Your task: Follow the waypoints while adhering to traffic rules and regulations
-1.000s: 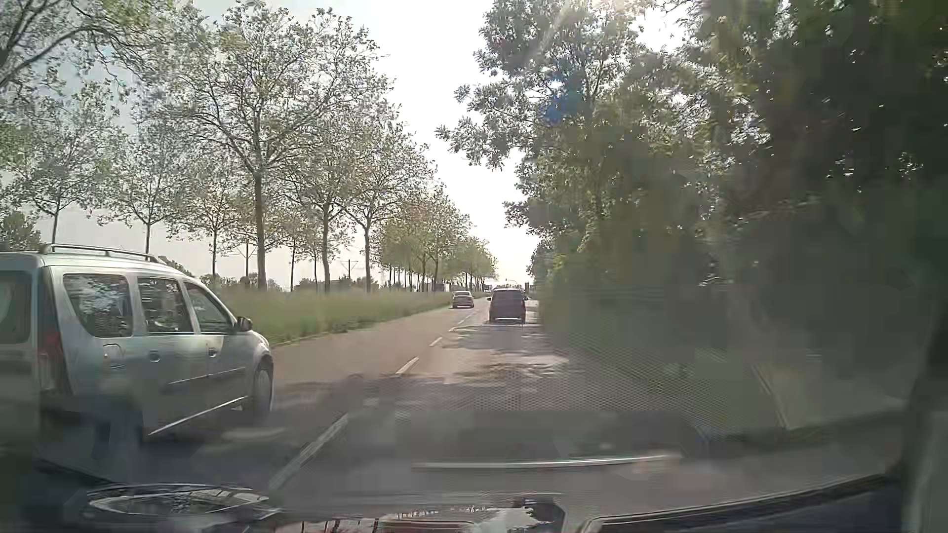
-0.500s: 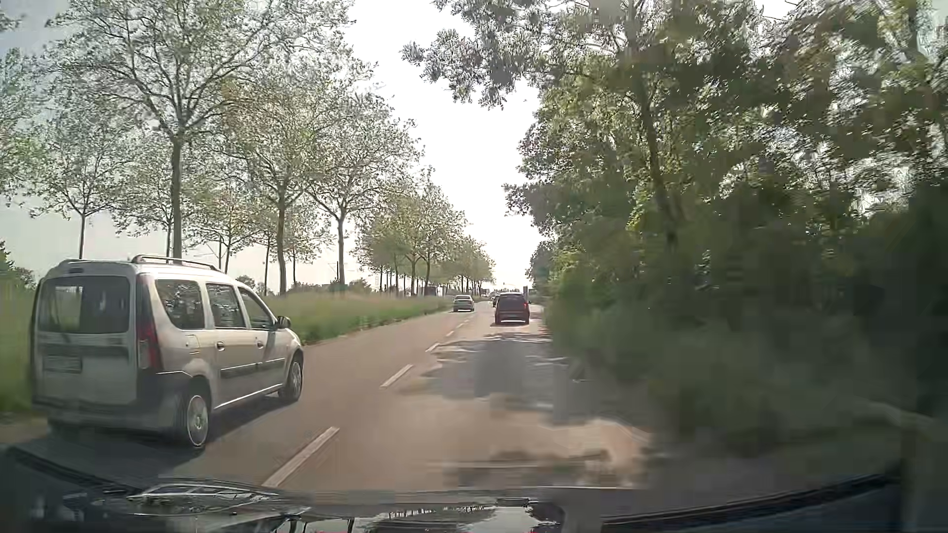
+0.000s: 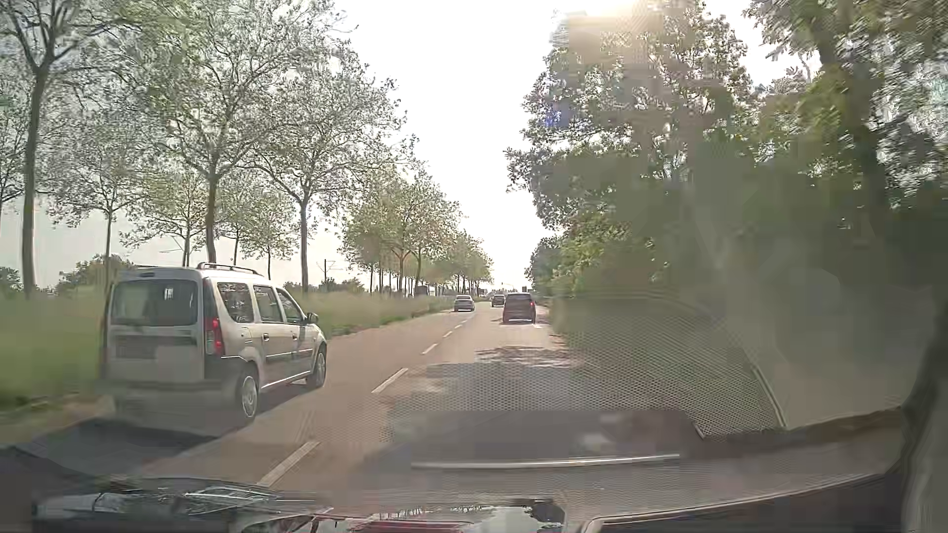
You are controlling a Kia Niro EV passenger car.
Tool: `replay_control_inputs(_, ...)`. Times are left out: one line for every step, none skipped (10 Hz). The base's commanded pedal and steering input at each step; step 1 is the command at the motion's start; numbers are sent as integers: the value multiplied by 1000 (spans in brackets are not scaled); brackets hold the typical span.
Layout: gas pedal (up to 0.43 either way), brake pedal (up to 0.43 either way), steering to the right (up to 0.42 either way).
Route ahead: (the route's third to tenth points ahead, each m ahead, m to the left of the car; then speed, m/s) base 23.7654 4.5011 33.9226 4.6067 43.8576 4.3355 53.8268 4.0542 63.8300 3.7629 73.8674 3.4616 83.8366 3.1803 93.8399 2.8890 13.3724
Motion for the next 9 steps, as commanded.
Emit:
replay_control_inputs(138,0,3)
replay_control_inputs(130,0,3)
replay_control_inputs(130,0,3)
replay_control_inputs(130,0,3)
replay_control_inputs(130,0,3)
replay_control_inputs(130,0,3)
replay_control_inputs(130,0,3)
replay_control_inputs(130,0,3)
replay_control_inputs(130,0,3)
